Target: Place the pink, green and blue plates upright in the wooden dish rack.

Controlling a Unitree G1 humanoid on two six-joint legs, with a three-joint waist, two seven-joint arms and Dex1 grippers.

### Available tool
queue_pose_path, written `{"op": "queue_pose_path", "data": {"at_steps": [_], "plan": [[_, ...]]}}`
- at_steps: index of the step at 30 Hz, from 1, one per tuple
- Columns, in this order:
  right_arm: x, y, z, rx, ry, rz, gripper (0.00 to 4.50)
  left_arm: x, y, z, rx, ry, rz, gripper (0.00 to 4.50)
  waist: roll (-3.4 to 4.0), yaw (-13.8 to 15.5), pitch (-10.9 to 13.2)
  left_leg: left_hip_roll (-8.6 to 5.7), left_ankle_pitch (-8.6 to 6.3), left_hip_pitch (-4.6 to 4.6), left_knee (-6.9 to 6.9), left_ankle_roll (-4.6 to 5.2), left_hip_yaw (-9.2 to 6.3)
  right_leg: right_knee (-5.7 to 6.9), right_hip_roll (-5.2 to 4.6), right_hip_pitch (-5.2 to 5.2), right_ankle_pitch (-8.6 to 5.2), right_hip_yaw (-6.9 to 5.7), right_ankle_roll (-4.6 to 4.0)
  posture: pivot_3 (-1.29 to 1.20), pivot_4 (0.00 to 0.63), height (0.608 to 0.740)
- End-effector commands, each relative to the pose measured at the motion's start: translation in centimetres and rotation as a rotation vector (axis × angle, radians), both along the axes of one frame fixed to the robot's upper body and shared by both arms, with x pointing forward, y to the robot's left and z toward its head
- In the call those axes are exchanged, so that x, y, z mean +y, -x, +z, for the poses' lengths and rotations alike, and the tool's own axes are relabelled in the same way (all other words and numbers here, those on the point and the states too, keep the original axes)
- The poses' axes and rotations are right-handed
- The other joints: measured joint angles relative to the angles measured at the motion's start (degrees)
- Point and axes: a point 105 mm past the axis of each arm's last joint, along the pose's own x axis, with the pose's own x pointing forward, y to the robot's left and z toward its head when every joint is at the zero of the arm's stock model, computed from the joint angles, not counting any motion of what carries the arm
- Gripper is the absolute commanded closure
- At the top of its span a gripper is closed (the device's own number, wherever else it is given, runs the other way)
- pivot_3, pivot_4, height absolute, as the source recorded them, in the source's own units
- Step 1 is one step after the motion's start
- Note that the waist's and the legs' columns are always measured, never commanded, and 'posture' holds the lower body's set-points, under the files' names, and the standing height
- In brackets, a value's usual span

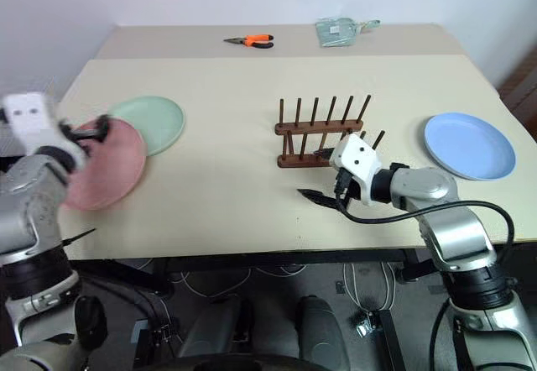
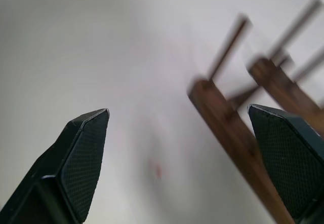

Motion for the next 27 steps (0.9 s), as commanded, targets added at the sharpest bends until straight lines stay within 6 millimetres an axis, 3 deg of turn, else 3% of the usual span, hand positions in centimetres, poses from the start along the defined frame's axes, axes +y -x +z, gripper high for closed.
{"op": "queue_pose_path", "data": {"at_steps": [1, 6, 9, 14, 19, 23, 25, 27], "plan": [[0.9, -0.1, 0.1, -0.014, -0.003, 0.053, 0.00, 2.3, 2.3, -0.5, 0.001, 0.023, 0.144, 0.03, -0.09, 0.14, -0.01, -0.03, 0.00, -0.04, 0.00, 0.00, -0.01, -0.02, -0.04, 0.00, 0.00, 0.00, 0.01, 0.00, 0.150, 0.740], [1.1, -0.1, -0.4, -0.003, -0.001, 0.081, 0.00, 2.2, 4.6, -3.6, 0.094, 0.076, 0.180, 0.03, -0.14, 0.08, -0.03, -0.18, -0.02, -0.04, 0.02, -0.03, -0.01, -0.04, -0.31, 0.03, 0.01, 0.00, 0.00, 0.00, 0.150, 0.740], [1.0, 0.0, -0.7, 0.000, -0.004, 0.081, 0.00, 2.2, 5.8, -6.2, 0.136, 0.243, 0.231, 0.03, -0.15, -0.02, -0.04, -0.17, -0.04, -0.04, -0.01, -0.05, -0.04, -0.02, -0.33, -0.02, 0.01, 0.00, -0.01, 0.00, 0.150, 0.740], [0.7, 0.3, -1.0, -0.002, -0.017, 0.070, 0.00, -0.3, 5.1, -8.3, 0.196, 0.361, 0.078, 0.03, -0.15, 0.03, -0.06, -0.17, -0.04, -0.04, -0.07, -0.07, -0.05, -0.01, -0.33, -0.07, 0.01, 0.00, -0.01, 0.00, 0.150, 0.740], [0.8, 0.7, -1.1, -0.014, -0.034, 0.063, 0.00, -0.2, 5.2, -9.0, 0.169, 0.438, 0.110, 2.26, -0.14, 0.00, -0.07, -0.17, -0.06, -0.04, -0.08, -0.10, -0.04, -0.02, -0.37, -0.07, 0.00, 0.01, -0.04, 0.00, 0.150, 0.740], [0.9, 1.1, -1.2, -0.018, -0.036, 0.057, 0.00, -0.2, 4.9, -9.1, 0.147, 0.474, 0.124, 4.40, -0.15, 0.13, -0.08, -0.18, -0.06, -0.03, -0.10, -0.10, -0.04, -0.03, -0.38, -0.07, 0.00, 0.01, -0.04, 0.00, 0.150, 0.740], [0.9, 1.2, -1.0, -0.027, -0.038, 0.054, 0.00, -0.5, 4.5, -8.5, 0.119, 0.452, 0.088, 4.46, -0.10, 0.01, -0.11, -0.18, -0.10, -0.02, -0.10, -0.16, -0.04, -0.03, -0.39, -0.04, -0.01, 0.01, -0.06, 0.00, 0.150, 0.740], [1.0, 1.3, -0.5, -0.020, -0.069, 0.058, 0.00, -1.3, 3.6, -6.2, 0.018, 0.399, 0.001, 4.46, -0.12, -0.06, -0.09, -0.18, -0.09, -0.01, -0.11, -0.14, -0.03, -0.02, -0.39, -0.07, -0.01, 0.02, -0.06, 0.00, 0.150, 0.740]]}}
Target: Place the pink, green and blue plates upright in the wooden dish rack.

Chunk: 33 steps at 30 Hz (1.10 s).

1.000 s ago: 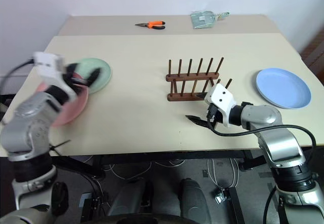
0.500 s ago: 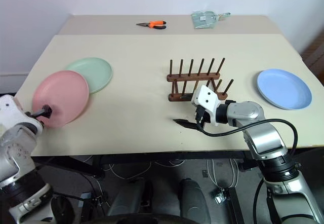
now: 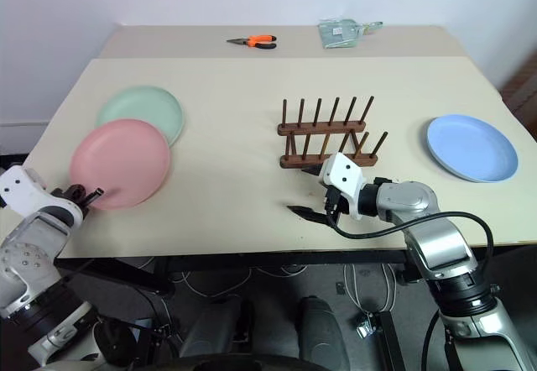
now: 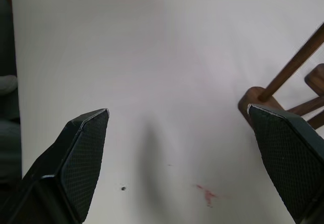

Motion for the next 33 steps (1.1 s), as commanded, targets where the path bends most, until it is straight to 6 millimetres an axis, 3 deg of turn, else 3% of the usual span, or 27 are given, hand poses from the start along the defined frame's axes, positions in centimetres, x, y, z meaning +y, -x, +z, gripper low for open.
{"op": "queue_pose_path", "data": {"at_steps": [1, 5, 10, 14, 17, 23, 25, 32, 33], "plan": [[0.3, 0.2, 2.3, -0.042, -0.075, 0.013, 0.00, -1.6, -1.2, 3.8, -0.199, -0.066, -0.105, 4.46, -0.03, -0.03, 0.02, 0.00, 0.00, 0.00, -0.03, 0.00, 0.00, 0.00, 0.00, -0.03, 0.00, 0.00, 0.00, 0.00, 0.150, 0.740], [1.5, 0.4, 4.2, -0.100, -0.074, 0.075, 0.00, -5.5, -2.7, 9.9, -0.419, -0.164, -0.284, 4.46, -0.10, 0.12, 0.06, 0.01, -0.02, -0.04, -0.01, -0.06, 0.00, -0.02, -0.01, -0.03, -0.09, 0.00, -0.18, 0.00, 0.150, 0.740], [5.0, -1.4, 7.5, -0.484, 0.065, 0.092, 0.00, -10.9, -4.8, 15.3, -0.535, -0.258, -0.464, 4.46, -0.08, -0.08, 0.05, -0.01, 0.07, -0.11, -0.01, -0.03, 0.00, 0.01, 0.04, -0.14, 0.02, 0.00, 0.00, 0.00, 0.150, 0.740], [6.5, -4.0, 9.8, -0.781, 0.215, 0.041, 0.00, -15.3, -6.1, 17.1, -0.542, -0.319, -0.584, 4.46, -0.08, -0.26, 0.05, -0.02, 0.32, -0.14, -0.03, -0.36, 0.05, 0.00, 0.11, -0.18, 0.04, 0.00, 0.03, 0.00, 0.150, 0.740], [6.6, -4.7, 10.6, -0.961, 0.300, 0.033, 0.00, -17.8, -6.4, 17.8, -0.556, -0.319, -0.638, 4.46, -0.09, -0.01, 0.06, -0.02, 0.33, -0.21, -0.01, -0.35, 0.05, -0.02, 0.16, -0.20, 0.03, -0.02, 0.04, 0.00, 0.150, 0.740], [5.5, -5.4, 9.0, -1.063, 0.448, 0.046, 0.00, -20.5, -6.2, 18.2, -0.578, -0.209, -0.697, 4.46, -0.11, -0.06, 0.07, -0.01, 0.35, -0.26, 0.04, -0.35, 0.06, -0.04, 0.24, -0.20, 0.03, -0.01, 0.05, 0.00, 0.150, 0.740], [5.2, -5.7, 8.9, -1.081, 0.462, 0.028, 0.81, -21.0, -6.1, 18.2, -0.575, -0.198, -0.716, 4.50, -0.11, -0.11, 0.07, 0.02, 0.36, -0.26, 0.05, -0.36, 0.06, -0.04, 0.29, -0.20, 0.04, -0.01, 0.05, 0.00, 0.150, 0.740], [4.8, -6.0, 9.8, -1.160, 0.475, -0.013, 4.33, -21.0, -6.1, 17.8, -0.572, -0.121, -0.731, 4.50, -0.12, -0.40, 0.08, 0.09, 0.40, -0.25, 0.05, -0.42, 0.05, -0.02, 0.41, -0.20, 0.03, -0.01, 0.07, 0.00, 0.150, 0.740], [4.7, -6.0, 10.0, -1.172, 0.476, -0.018, 4.43, -21.0, -6.1, 18.2, -0.602, -0.079, -0.733, 4.50, -0.11, -0.37, 0.08, 0.09, 0.40, -0.25, 0.05, -0.42, 0.06, -0.02, 0.42, -0.20, 0.03, -0.01, 0.07, 0.00, 0.150, 0.740]]}}
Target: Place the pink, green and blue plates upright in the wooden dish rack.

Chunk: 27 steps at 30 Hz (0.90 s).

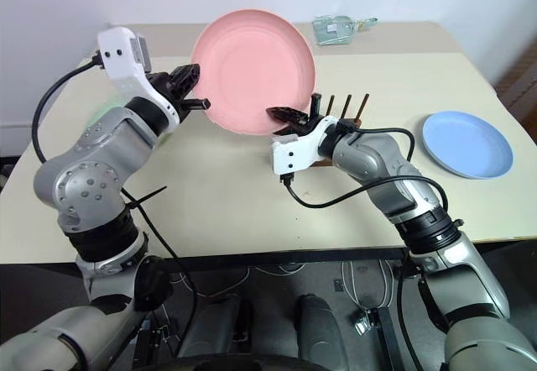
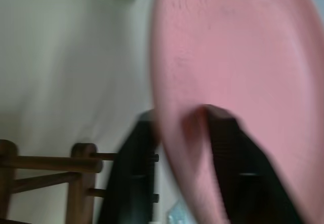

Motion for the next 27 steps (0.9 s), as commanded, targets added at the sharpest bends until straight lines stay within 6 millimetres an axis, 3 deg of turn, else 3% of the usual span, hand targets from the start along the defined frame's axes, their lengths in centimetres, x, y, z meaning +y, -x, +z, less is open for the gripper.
{"op": "queue_pose_path", "data": {"at_steps": [1, 3, 5, 7, 9, 11, 14, 17, 19, 21, 27], "plan": [[-0.8, -0.4, 2.1, -0.085, -0.047, -0.032, 4.50, -0.7, 0.9, 2.6, -0.099, 0.142, -0.077, 3.89, -0.02, 0.19, 0.01, -0.01, 0.00, 0.00, 0.01, 0.00, 0.01, 0.00, 0.00, 0.00, 0.00, 0.00, 0.00, 0.00, 0.150, 0.740], [-1.2, -0.5, 2.3, -0.104, -0.045, -0.044, 4.50, 0.4, 0.9, 4.3, -0.158, 0.271, -0.043, 3.09, -0.10, 0.62, 0.06, -0.01, 0.00, -0.01, 0.09, 0.00, -0.03, -0.01, -0.02, 0.05, 0.00, -0.02, 0.00, 0.00, 0.150, 0.740], [-2.3, -0.9, 3.4, -0.124, -0.091, -0.080, 4.50, 3.7, 0.3, 5.9, -0.213, 0.389, 0.089, 2.11, -0.14, 0.48, 0.09, -0.03, 0.00, -0.09, 0.13, 0.01, -0.07, -0.04, -0.04, 0.05, 0.01, -0.04, 0.02, 0.00, 0.150, 0.740], [-3.9, -1.4, 5.3, -0.114, -0.223, -0.129, 4.50, 6.9, -0.1, 6.2, -0.231, 0.408, 0.220, 2.11, -0.12, 0.31, 0.08, -0.04, 0.00, -0.09, 0.12, 0.01, -0.06, -0.03, -0.02, 0.03, 0.02, -0.04, 0.03, 0.00, 0.150, 0.740], [-5.6, -1.5, 6.9, -0.018, -0.417, -0.147, 4.50, 8.0, -0.5, 5.2, -0.217, 0.226, 0.281, 2.11, -0.08, -0.14, 0.06, -0.01, 0.01, 0.02, 0.01, 0.00, 0.00, -0.02, 0.05, 0.03, 0.02, 0.00, 0.04, 0.00, 0.150, 0.740], [-7.1, -1.2, 8.2, 0.172, -0.662, -0.123, 4.50, 7.2, -0.7, 3.2, -0.200, -0.082, 0.268, 2.11, -0.07, -0.35, 0.06, 0.05, 0.05, 0.08, -0.14, -0.06, 0.03, 0.02, 0.15, 0.03, 0.02, 0.01, 0.04, 0.00, 0.150, 0.740], [-8.8, -0.3, 9.5, 0.496, -1.033, -0.022, 4.50, 5.2, -0.6, -0.4, -0.130, -0.207, 0.112, 2.11, -0.06, 0.32, 0.07, 0.09, 0.05, 0.07, -0.12, -0.06, 0.01, 0.00, 0.13, 0.09, 0.02, -0.03, 0.03, 0.00, 0.150, 0.740], [-11.8, 0.6, 10.8, 0.657, -1.279, 0.041, 4.50, 1.2, 2.3, -5.0, -0.121, -0.393, -0.219, 2.11, -0.02, 0.26, 0.07, 0.06, -0.04, 0.04, -0.02, 0.05, -0.01, -0.02, -0.13, 0.11, 0.03, -0.02, 0.01, 0.00, 0.150, 0.740], [-12.9, 1.0, 10.1, 0.723, -1.304, 0.011, 4.50, -0.3, 4.5, -8.0, -0.073, -0.449, -0.408, 2.11, 0.01, 0.21, 0.09, 0.02, -0.08, 0.03, -0.12, 0.05, 0.01, -0.06, -0.29, 0.03, -0.01, 0.00, -0.06, 0.00, 0.150, 0.740], [-13.3, 1.6, 9.1, 0.778, -1.283, -0.011, 4.50, -0.9, 6.0, -9.7, -0.027, -0.446, -0.515, 2.11, 0.02, 0.20, 0.09, -0.03, -0.14, 0.01, -0.30, 0.10, 0.03, -0.10, -0.41, -0.08, -0.11, 0.01, -0.24, 0.00, 0.150, 0.740], [-14.3, 2.0, 7.3, 0.852, -1.316, -0.076, 4.50, -1.9, 7.3, -10.9, 0.004, -0.405, -0.613, 2.11, 0.36, -0.15, 0.06, -0.03, -0.12, 0.17, -0.73, 0.20, 0.04, -0.10, -0.44, -0.17, -0.18, 0.02, -0.47, 0.00, 0.150, 0.740]]}}
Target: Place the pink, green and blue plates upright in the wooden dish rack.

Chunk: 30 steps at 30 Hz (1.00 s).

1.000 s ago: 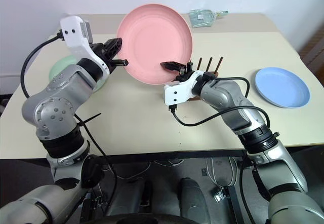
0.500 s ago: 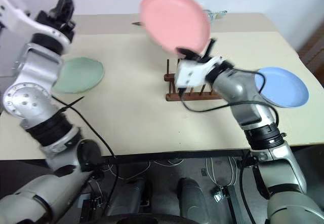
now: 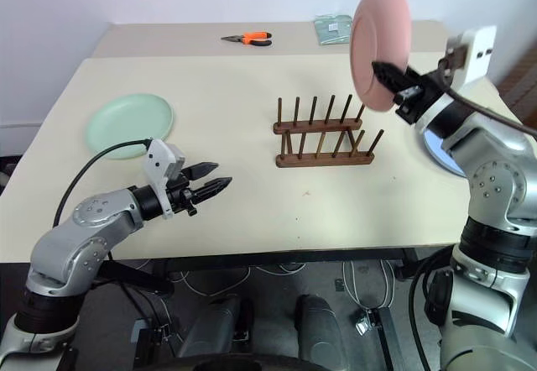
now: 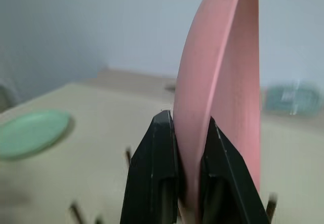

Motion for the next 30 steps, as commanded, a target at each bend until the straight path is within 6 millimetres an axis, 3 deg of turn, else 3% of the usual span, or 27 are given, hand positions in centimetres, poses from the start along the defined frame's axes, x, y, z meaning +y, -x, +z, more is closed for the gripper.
{"op": "queue_pose_path", "data": {"at_steps": [1, 15, 19, 23, 24, 26, 28, 30], "plan": [[-0.2, 1.0, 1.5, -0.053, -0.003, 0.006, 4.50, -1.3, 0.9, 1.2, -0.044, 0.040, -0.073, 2.11, 0.07, -0.12, 0.01, 0.00, 0.01, 0.03, -0.05, 0.01, 0.01, 0.00, 0.00, 0.00, 0.00, 0.01, 0.00, 0.00, 0.150, 0.740], [-1.4, -0.5, -0.9, 0.091, -0.040, -0.030, 4.50, -1.3, 1.0, 1.1, -0.043, 0.033, -0.059, 2.11, 0.06, 0.22, 0.01, 0.00, 0.03, 0.05, -0.05, 0.06, 0.04, 0.01, 0.16, 0.05, 0.07, -0.01, 0.16, 0.00, 0.150, 0.740], [-1.4, -0.6, -0.7, 0.078, -0.034, -0.029, 3.05, -1.2, 1.0, 0.9, -0.044, 0.025, -0.048, 2.06, 0.05, 0.32, 0.01, 0.01, 0.03, 0.05, -0.05, 0.06, 0.04, 0.01, 0.23, 0.06, 0.11, -0.01, 0.23, 0.00, 0.150, 0.740], [-2.1, -1.1, 0.5, -0.012, -0.001, -0.119, 1.10, -1.2, 1.0, 0.8, -0.029, 0.033, -0.044, 2.06, 0.05, 0.33, 0.01, 0.02, 0.03, 0.05, -0.04, 0.06, 0.04, 0.02, 0.28, 0.06, 0.11, -0.01, 0.24, 0.00, 0.150, 0.740], [-2.6, -1.4, 1.4, -0.074, 0.016, -0.173, 0.57, -1.1, 0.8, 1.0, -0.025, 0.054, -0.033, 1.83, 0.05, 0.33, 0.01, 0.02, 0.03, 0.05, -0.04, 0.06, 0.04, 0.02, 0.29, 0.06, 0.11, -0.01, 0.25, 0.00, 0.150, 0.740], [-3.3, -1.6, 3.3, -0.171, 0.032, -0.249, 0.55, -0.4, -0.2, 1.4, -0.036, 0.083, 0.039, 1.26, 0.06, 0.36, 0.01, 0.02, 0.04, 0.06, -0.02, 0.06, 0.05, 0.02, 0.31, 0.06, 0.11, 0.00, 0.26, 0.00, 0.150, 0.740], [-3.4, -1.5, 4.9, -0.268, 0.083, -0.292, 0.55, 0.8, -1.9, 1.8, -0.069, 0.085, 0.162, 0.19, 0.05, 0.44, 0.01, 0.02, 0.04, 0.05, 0.00, 0.06, 0.04, 0.03, 0.35, 0.07, 0.12, 0.00, 0.26, 0.00, 0.150, 0.740], [-3.1, -1.3, 6.2, -0.340, 0.112, -0.302, 0.55, 2.4, -3.6, 2.2, -0.095, 0.097, 0.302, 0.02, 0.04, 0.46, 0.02, 0.04, 0.04, 0.06, 0.00, 0.05, 0.03, 0.05, 0.40, 0.07, 0.12, -0.01, 0.28, 0.00, 0.150, 0.740]]}}
